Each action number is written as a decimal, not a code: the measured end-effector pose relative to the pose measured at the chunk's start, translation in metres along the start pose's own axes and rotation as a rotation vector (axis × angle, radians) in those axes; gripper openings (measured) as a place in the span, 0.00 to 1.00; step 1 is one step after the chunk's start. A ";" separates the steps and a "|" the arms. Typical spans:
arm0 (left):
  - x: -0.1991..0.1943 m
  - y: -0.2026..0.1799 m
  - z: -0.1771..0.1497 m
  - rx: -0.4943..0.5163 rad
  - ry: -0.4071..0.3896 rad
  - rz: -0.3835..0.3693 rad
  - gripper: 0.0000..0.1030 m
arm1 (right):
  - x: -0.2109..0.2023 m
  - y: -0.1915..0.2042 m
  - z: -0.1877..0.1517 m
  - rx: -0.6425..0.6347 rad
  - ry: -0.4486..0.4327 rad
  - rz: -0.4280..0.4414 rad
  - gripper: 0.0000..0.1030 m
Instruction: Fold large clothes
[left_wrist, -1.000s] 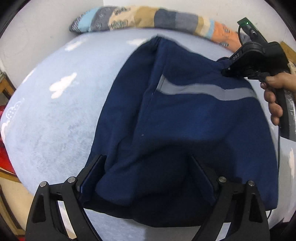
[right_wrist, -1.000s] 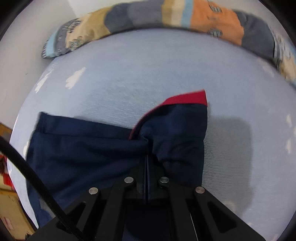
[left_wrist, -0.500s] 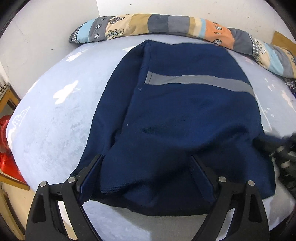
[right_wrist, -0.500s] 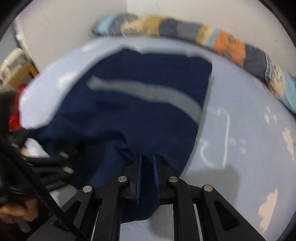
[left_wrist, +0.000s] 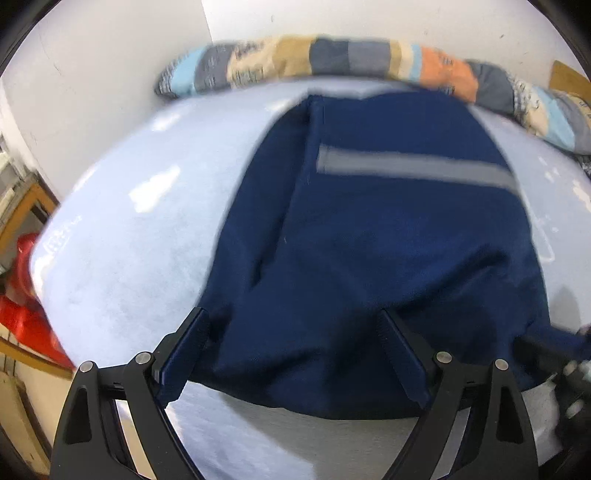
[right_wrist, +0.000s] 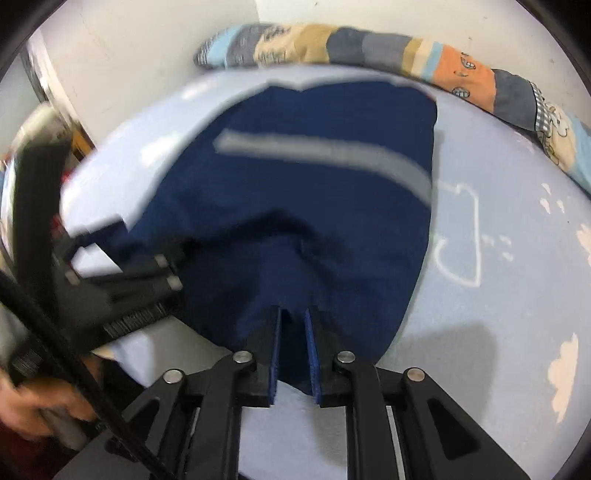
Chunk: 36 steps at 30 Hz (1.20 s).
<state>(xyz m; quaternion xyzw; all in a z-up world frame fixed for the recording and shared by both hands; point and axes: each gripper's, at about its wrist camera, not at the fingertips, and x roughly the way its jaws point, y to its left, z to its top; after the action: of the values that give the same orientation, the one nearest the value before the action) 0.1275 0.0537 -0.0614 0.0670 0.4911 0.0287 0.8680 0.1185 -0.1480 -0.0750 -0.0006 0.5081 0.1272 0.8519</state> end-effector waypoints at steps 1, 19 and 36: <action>0.003 0.001 -0.001 -0.009 0.010 -0.006 0.89 | 0.009 -0.006 0.000 0.024 0.017 0.019 0.14; 0.056 0.027 0.101 -0.011 -0.021 -0.039 0.85 | 0.058 -0.093 0.218 0.096 -0.050 -0.014 0.20; 0.012 0.037 0.060 -0.032 -0.090 -0.070 0.88 | -0.012 -0.035 0.102 0.031 -0.048 0.024 0.49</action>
<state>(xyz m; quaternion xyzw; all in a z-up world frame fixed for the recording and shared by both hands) 0.1859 0.0869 -0.0360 0.0371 0.4533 0.0033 0.8906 0.2094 -0.1706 -0.0195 0.0218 0.4896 0.1295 0.8620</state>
